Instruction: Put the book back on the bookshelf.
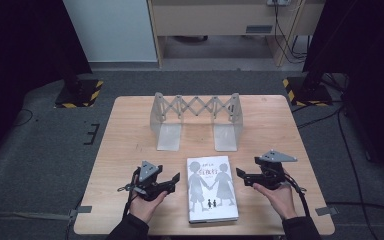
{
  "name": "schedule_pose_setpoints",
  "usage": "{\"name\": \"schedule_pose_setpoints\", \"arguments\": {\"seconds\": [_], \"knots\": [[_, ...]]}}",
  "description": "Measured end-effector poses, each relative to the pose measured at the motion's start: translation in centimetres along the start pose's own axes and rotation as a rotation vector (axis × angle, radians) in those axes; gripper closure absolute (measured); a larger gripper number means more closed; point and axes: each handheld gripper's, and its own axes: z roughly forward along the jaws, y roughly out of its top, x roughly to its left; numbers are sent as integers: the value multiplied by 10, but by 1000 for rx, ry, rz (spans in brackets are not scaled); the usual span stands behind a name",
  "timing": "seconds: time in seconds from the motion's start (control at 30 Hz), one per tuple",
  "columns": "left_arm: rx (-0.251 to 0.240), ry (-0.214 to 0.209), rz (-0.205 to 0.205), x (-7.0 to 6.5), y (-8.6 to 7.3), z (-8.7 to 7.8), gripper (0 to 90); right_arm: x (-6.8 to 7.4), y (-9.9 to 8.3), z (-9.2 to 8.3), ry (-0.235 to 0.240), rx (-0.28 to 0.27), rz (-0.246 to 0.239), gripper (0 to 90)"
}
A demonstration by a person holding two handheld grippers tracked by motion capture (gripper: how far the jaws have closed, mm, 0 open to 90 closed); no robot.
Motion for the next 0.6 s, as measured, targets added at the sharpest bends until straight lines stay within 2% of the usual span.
{"name": "schedule_pose_setpoints", "arguments": {"seconds": [0.13, 0.23, 0.4, 0.6], "knots": [[36, -13, 8, -6, -5, 9, 248, 6, -4, 7, 19, 20, -15, 141], [41, -30, 13, -11, -6, 12, 252, 9, -7, 11, 34, 29, 2, 142], [59, -54, 18, -16, -9, 16, 277, 12, -10, 16, 52, 50, 1, 148], [92, -87, 29, -26, -15, 25, 295, 16, -14, 20, 64, 51, -8, 154]]}}
